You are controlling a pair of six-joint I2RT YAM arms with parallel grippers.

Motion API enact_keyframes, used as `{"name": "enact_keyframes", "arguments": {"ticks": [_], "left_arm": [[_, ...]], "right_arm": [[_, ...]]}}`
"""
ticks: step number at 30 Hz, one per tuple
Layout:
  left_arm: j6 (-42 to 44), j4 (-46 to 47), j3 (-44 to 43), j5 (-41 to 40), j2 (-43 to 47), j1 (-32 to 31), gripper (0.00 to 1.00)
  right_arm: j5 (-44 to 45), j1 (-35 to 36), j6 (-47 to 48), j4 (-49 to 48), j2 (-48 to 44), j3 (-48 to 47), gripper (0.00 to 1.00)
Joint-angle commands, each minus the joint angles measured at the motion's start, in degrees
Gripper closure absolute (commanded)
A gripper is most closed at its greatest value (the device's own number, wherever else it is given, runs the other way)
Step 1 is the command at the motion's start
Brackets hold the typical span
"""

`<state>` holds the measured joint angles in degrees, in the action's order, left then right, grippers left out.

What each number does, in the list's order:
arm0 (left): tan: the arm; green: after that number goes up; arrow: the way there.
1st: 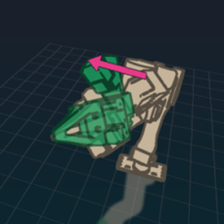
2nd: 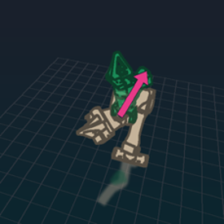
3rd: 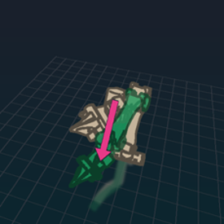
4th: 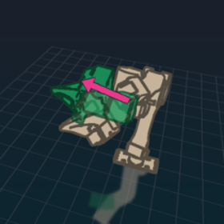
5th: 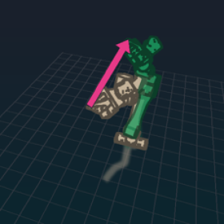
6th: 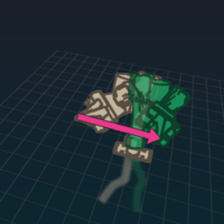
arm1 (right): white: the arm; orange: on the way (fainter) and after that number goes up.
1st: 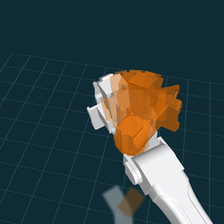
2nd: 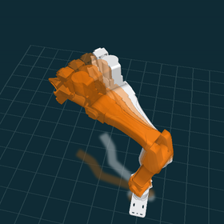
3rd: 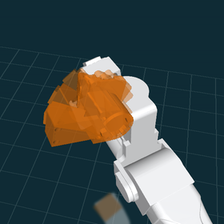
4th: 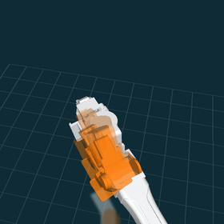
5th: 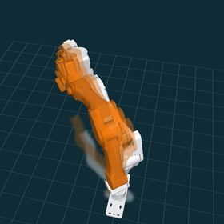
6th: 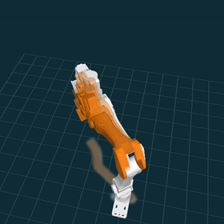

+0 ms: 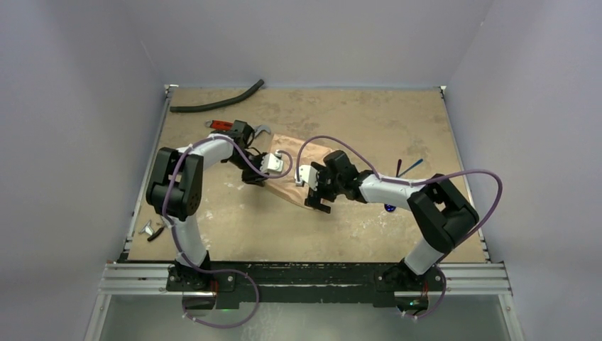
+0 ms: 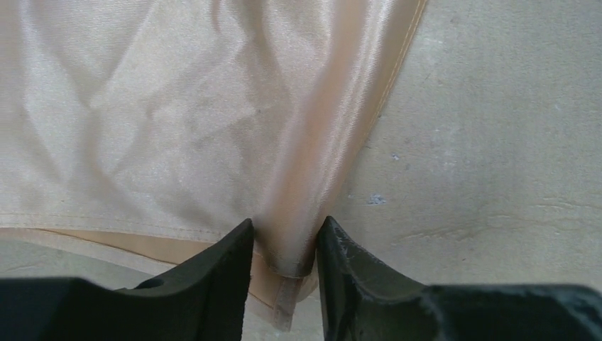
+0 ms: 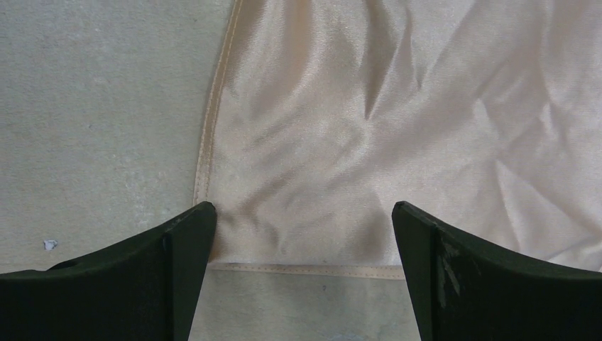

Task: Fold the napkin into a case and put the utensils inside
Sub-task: Pick up the lower triangle-folded napkin from the center of the board.

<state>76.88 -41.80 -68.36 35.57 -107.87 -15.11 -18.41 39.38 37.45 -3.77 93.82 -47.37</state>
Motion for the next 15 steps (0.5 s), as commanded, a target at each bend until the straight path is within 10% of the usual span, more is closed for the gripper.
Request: {"name": "enact_keyframes", "arguments": {"ticks": [1,4,10,15], "left_arm": [[1.0,-0.9,-2.6,-1.4,-2.8,0.7,0.69],[-0.6,-0.3,-3.5,-1.1,-3.1,0.6,1.0],[-1.6,0.3,-3.6,-1.3,-2.2,0.8,1.0],[-2.6,-0.3,-4.4,0.0,-2.0,2.2,1.0]], "right_arm": [[0.0,0.4,-2.0,2.1,1.9,-0.9,0.02],[0.0,0.4,-4.0,3.0,4.2,-3.1,0.02],[-3.4,0.5,-7.2,6.1,6.3,-6.0,0.18],[-3.9,0.4,-11.1,4.2,5.4,-4.9,0.59]]}}
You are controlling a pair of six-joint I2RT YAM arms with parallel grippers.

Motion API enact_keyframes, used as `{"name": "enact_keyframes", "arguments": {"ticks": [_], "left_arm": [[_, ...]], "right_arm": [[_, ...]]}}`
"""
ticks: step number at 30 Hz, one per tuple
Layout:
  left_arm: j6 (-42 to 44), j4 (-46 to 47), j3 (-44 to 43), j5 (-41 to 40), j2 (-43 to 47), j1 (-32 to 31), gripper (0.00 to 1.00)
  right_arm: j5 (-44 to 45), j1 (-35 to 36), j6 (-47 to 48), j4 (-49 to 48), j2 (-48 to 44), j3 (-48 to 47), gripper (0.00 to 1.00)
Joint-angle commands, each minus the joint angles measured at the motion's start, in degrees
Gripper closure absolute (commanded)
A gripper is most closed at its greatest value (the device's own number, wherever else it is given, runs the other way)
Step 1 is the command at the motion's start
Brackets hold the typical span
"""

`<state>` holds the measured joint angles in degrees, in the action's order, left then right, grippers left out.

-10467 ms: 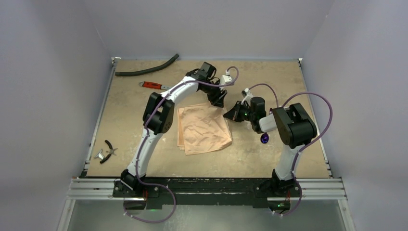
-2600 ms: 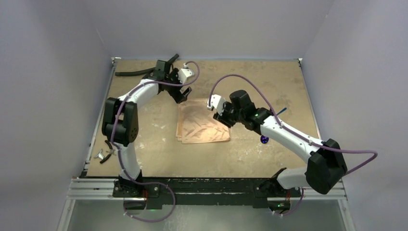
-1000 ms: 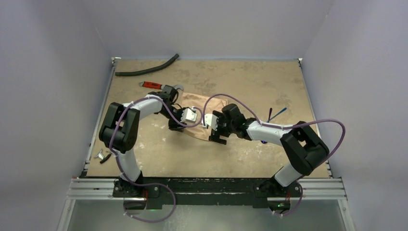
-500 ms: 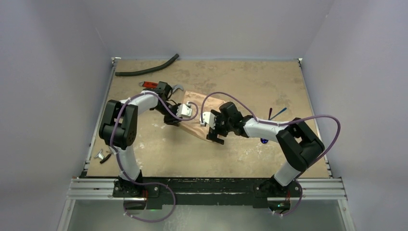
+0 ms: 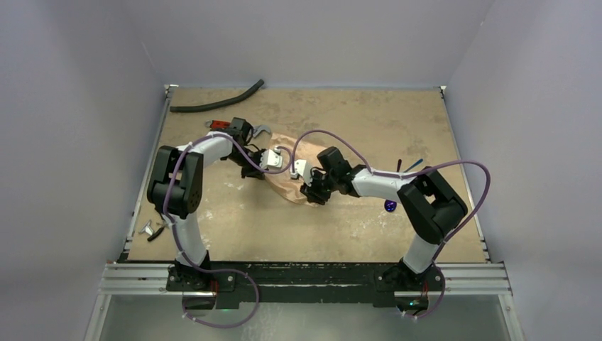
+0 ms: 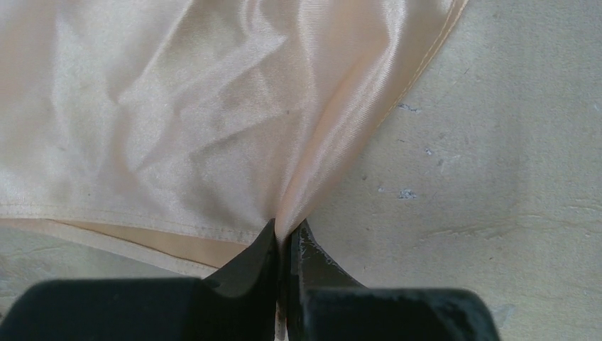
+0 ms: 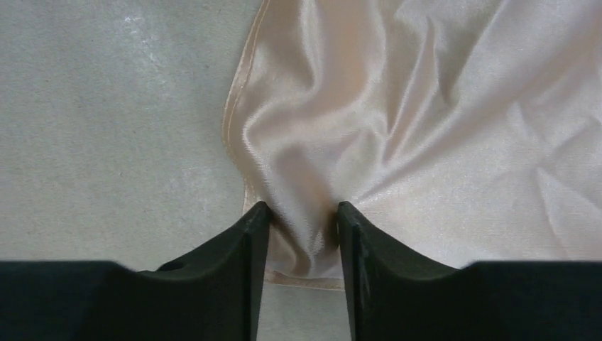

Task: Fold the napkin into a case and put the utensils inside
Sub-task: Pick up the lower triangle-folded napkin from the center of the board.

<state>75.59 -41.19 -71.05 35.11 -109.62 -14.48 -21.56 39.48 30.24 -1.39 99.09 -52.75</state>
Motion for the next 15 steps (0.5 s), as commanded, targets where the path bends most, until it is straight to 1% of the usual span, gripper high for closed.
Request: {"name": "enact_keyframes", "arguments": {"ticks": [1,3,6,8,9,10,11,12,13,15], "left_arm": [[-2.0,-0.7,-2.3,0.9,-0.2,2.0,1.0],[-1.9,-1.8,-3.6,1.8,-0.6,2.8,1.0],[-1.2,-4.1,-5.4,1.8,-1.4,3.2,1.0],[-0.4,-5.4,-5.9,2.2,-1.5,3.2,1.0],[-0.2,-5.9,-6.0,2.5,-1.3,3.2,1.0],[-0.2,-6.2,-6.0,2.8,-1.2,3.2,1.0],[-0.2,-6.7,-6.0,3.0,-1.0,3.2,1.0],[-0.1,-7.1,-6.1,3.2,-0.8,3.2,1.0],[-0.2,-7.4,-6.1,3.2,-0.6,3.2,1.0],[-0.2,-8.5,-6.3,3.2,-0.8,3.2,1.0]], "right_arm": [[-1.3,0.2,-4.1,1.6,-0.1,0.9,0.66],[-2.4,0.3,-4.6,1.6,-0.1,1.5,0.78],[-4.6,0.3,-4.7,1.6,-0.9,1.9,0.93],[-5.3,0.3,-4.7,0.6,-2.1,2.0,0.97],[-5.5,0.2,-4.9,0.3,-2.6,1.7,0.96],[-5.4,0.3,-5.2,0.3,-3.0,1.4,0.92],[-5.2,0.2,-5.6,-0.2,-3.7,1.2,0.81],[-4.7,0.3,-6.1,-1.6,-4.8,1.6,0.63],[-3.9,0.3,-6.6,-3.5,-6.6,2.7,0.5],[-2.2,0.3,-7.1,-7.2,-10.9,4.5,0.3]]}}
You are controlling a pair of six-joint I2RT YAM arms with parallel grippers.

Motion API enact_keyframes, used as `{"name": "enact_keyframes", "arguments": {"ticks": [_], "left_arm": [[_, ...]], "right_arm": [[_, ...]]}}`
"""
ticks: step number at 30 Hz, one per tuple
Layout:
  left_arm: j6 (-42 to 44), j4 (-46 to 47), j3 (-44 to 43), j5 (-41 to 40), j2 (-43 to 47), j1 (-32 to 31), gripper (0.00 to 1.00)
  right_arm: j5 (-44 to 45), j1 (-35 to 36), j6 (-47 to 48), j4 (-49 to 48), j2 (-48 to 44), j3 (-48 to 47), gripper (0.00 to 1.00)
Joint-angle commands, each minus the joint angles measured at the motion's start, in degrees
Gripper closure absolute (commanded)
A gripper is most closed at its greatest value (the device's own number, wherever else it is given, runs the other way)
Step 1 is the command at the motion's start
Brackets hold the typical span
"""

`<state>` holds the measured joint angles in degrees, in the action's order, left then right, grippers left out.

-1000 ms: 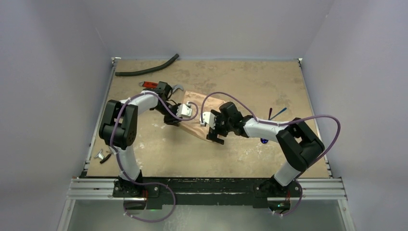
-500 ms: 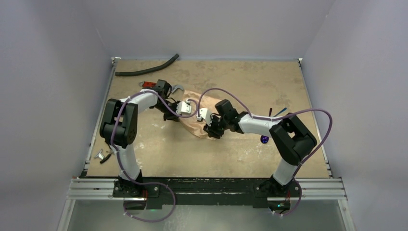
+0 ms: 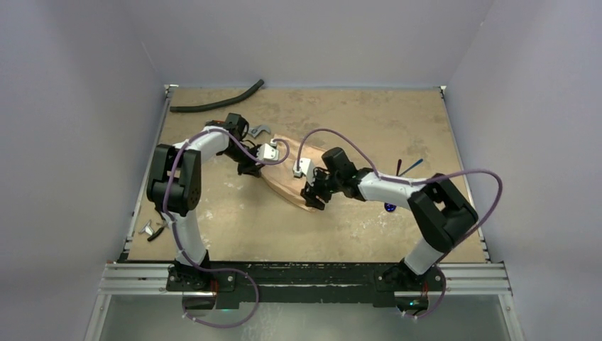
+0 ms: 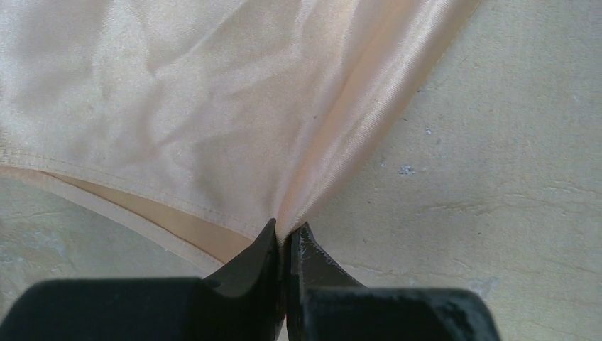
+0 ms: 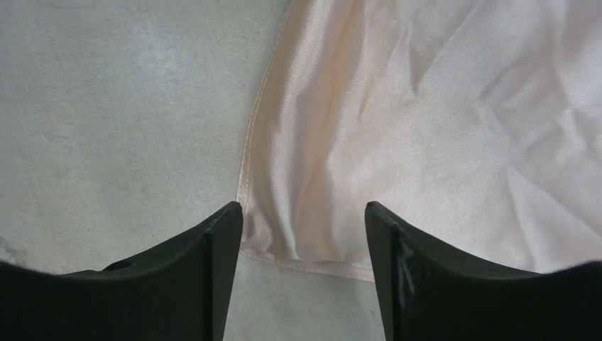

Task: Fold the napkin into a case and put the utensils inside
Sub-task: Pick up the lower triangle-folded napkin from the center of the board.

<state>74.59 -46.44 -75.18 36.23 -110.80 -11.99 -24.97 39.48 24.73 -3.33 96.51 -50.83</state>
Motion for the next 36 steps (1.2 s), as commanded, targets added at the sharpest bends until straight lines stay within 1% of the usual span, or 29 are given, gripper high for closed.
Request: {"name": "enact_keyframes", "arguments": {"ticks": [1,2,3,7,8,10,11,12,13,14,15,16,17,19,20,22,26,28,30,33,36], "left_arm": [[0.9,-4.0,-2.5,2.2,0.2,0.7,1.0],[1.0,-4.9,-2.8,2.2,0.0,0.7,1.0],[1.0,-5.5,-3.0,2.3,-0.1,0.7,1.0],[0.6,-6.4,-2.8,2.6,0.5,0.7,1.0],[0.4,-6.8,-3.1,2.7,0.6,0.7,1.0],[0.1,-8.3,-3.7,3.5,0.4,0.7,1.0],[-0.4,-8.9,-4.0,3.8,0.3,0.7,1.0],[-0.8,-9.4,-4.4,4.0,0.2,0.7,1.0],[-1.0,-10.1,-4.8,4.2,-0.1,0.7,1.0],[-1.2,-10.6,-5.0,4.4,-0.5,0.7,1.0],[-1.3,-11.1,-5.3,4.7,-0.7,0.7,1.0],[-1.6,-11.4,-5.5,4.7,-0.9,0.7,1.0],[-2.0,-11.4,-5.7,4.7,-1.0,0.7,1.0],[-2.3,-11.5,-5.6,4.7,-1.0,0.7,1.0],[-2.4,-11.4,-5.5,4.7,-0.9,0.7,1.0],[-3.0,-11.4,-5.6,4.8,-1.0,0.8,1.0],[-4.3,-11.3,-6.0,5.6,-1.4,0.8,1.0],[-5.3,-11.5,-6.6,6.2,-1.9,0.8,1.0],[-6.2,-12.0,-7.4,6.8,-2.6,0.8,1.0],[-8.8,-12.8,-9.2,8.1,-4.1,0.9,1.0],[-11.8,-13.8,-11.5,9.5,-5.8,1.1,1.0]], "right_arm": [[2.1,0.4,-1.6,-6.3,-9.9,3.2,0.18],[2.3,0.3,-1.4,-6.5,-10.8,3.3,0.06],[2.6,0.3,-0.8,-6.2,-11.4,3.3,0.02],[6.2,1.0,1.2,-2.7,-10.7,1.6,0.02],[5.2,1.1,0.2,-2.1,-10.5,1.1,0.02],[3.8,0.2,-2.5,-4.2,-11.2,0.7,0.02],[2.8,-0.5,-3.8,-6.3,-11.4,0.6,0.04],[1.3,-1.6,-5.6,-8.3,-10.8,-0.2,0.11],[-0.6,-2.6,-7.4,-9.6,-10.1,-1.0,0.23],[-1.7,-3.3,-8.8,-10.0,-7.6,-3.5,0.41],[-3.0,-3.5,-10.2,-9.8,-5.3,-5.6,0.65],[-3.7,-3.7,-11.6,-9.9,-3.3,-7.6,0.77],[-4.1,-3.7,-13.3,-11.1,-1.3,-9.0,0.85],[-5.3,-4.2,-15.8,-13.5,1.7,-10.7,0.91],[-5.2,-4.7,-17.8,-14.8,2.9,-11.2,1.0],[-4.1,-6.6,-22.1,-18.5,4.3,-10.6,1.0],[-11.5,-13.1,-32.6,-26.8,5.8,-6.4,1.0],[-15.9,-14.7,-35.1,-29.1,6.7,-5.1,1.0],[-17.8,-15.1,-35.9,-29.0,8.0,-4.6,1.0],[-18.3,-15.4,-36.2,-26.2,10.9,-5.0,1.0],[-18.7,-15.6,-36.2,-26.2,10.9,-3.3,1.0]]}}
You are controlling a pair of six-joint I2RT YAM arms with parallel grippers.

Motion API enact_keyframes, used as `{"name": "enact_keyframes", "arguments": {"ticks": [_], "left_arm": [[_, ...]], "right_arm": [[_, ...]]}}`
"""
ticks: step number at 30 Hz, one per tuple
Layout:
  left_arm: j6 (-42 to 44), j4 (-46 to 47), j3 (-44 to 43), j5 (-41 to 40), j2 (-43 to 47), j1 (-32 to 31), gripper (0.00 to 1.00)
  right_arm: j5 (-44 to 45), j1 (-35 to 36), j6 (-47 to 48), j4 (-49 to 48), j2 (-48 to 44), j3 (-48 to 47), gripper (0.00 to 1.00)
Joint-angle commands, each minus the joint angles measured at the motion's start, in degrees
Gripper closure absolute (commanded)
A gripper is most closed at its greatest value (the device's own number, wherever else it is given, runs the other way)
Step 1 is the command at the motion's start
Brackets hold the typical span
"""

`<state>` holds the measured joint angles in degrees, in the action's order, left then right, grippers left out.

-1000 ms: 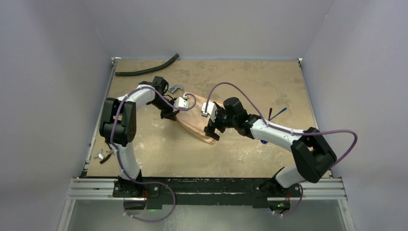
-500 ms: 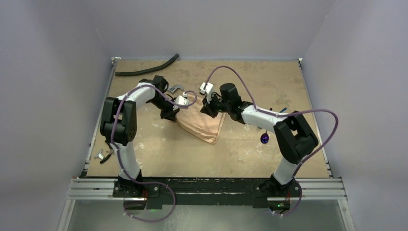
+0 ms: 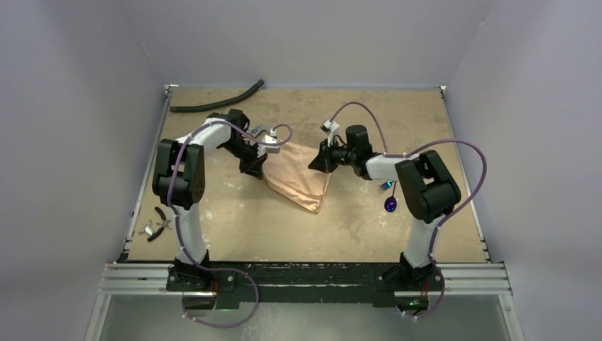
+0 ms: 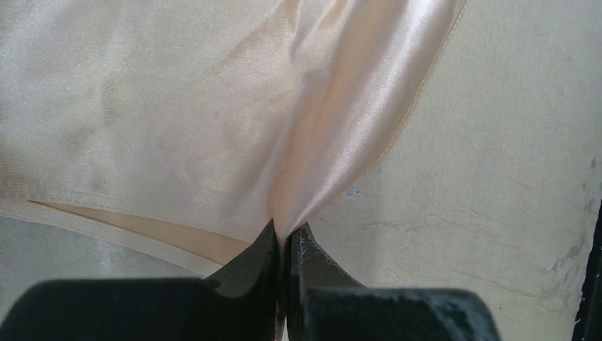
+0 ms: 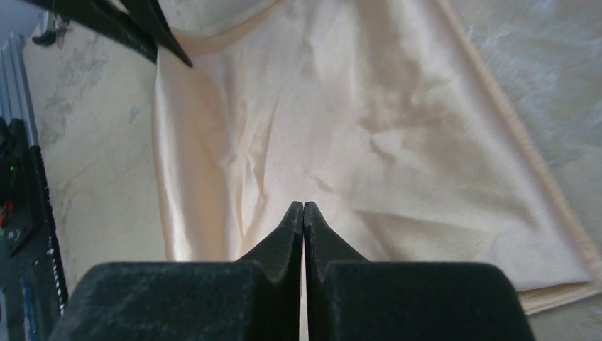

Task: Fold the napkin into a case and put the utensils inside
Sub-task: Pick up the lower triangle-folded napkin from the center of the board.

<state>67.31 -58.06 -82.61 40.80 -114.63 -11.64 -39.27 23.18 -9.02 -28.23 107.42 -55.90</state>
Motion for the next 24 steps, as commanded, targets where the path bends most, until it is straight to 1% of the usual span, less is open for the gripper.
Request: {"name": "enact_keyframes", "arguments": {"ticks": [1,3,4,5,6,7,9,10,11,12,15,16,17,19,21,24], "left_arm": [[-5.4,-2.7,-5.1,5.5,-2.7,0.7,1.0],[-6.6,-4.4,-7.4,6.4,-4.3,0.7,1.0],[-6.8,-5.4,-8.3,6.6,-5.4,0.7,1.0],[-6.9,-6.0,-9.1,6.7,-6.0,0.8,1.0],[-6.9,-6.2,-9.4,6.6,-6.3,0.8,1.0],[-7.0,-6.2,-9.5,6.6,-6.5,0.9,1.0],[-6.9,-6.5,-9.7,6.5,-6.7,1.0,1.0],[-6.7,-6.8,-9.9,6.4,-6.8,1.2,1.0],[-6.7,-7.1,-10.1,6.4,-6.9,1.2,1.0],[-6.7,-7.5,-10.5,6.5,-7.1,1.2,1.0],[-6.3,-9.5,-11.7,7.2,-7.8,1.4,1.0],[-5.9,-10.4,-12.2,7.4,-8.1,1.4,1.0],[-5.7,-11.2,-12.6,7.5,-8.5,1.4,1.0],[-5.0,-13.2,-13.6,7.7,-9.5,1.4,1.0],[-4.8,-14.4,-14.2,7.8,-10.0,1.4,1.0],[-5.2,-14.9,-14.5,8.2,-10.5,1.4,1.0]], "right_arm": [[-4.4,0.6,-1.9,-1.3,-1.0,2.5,1.0],[-4.0,0.6,0.8,-1.3,-4.8,5.0,1.0],[-2.6,0.7,3.7,-1.0,-7.7,5.9,1.0],[-2.1,0.9,7.3,0.4,-10.4,6.5,0.96],[-1.3,1.3,12.0,3.1,-13.4,6.8,0.86],[0.6,1.8,16.7,6.4,-16.3,6.8,0.81],[5.5,3.4,25.6,13.8,-21.9,7.0,0.75],[7.6,4.4,28.1,16.3,-23.8,7.0,0.71],[9.9,5.3,29.7,18.3,-25.6,7.1,0.65],[12.5,6.2,30.8,19.4,-27.0,7.3,0.56],[19.9,10.5,34.8,23.5,-29.5,7.6,0.53],[22.5,12.0,35.9,24.6,-30.0,7.6,0.11],[25.1,13.7,36.9,25.3,-30.6,7.8,0.03],[27.7,16.3,38.7,25.8,-32.1,9.2,0.02],[28.5,17.6,39.3,25.6,-33.2,10.2,0.02],[30.3,20.0,40.2,27.1,-32.3,10.8,0.02]]}}
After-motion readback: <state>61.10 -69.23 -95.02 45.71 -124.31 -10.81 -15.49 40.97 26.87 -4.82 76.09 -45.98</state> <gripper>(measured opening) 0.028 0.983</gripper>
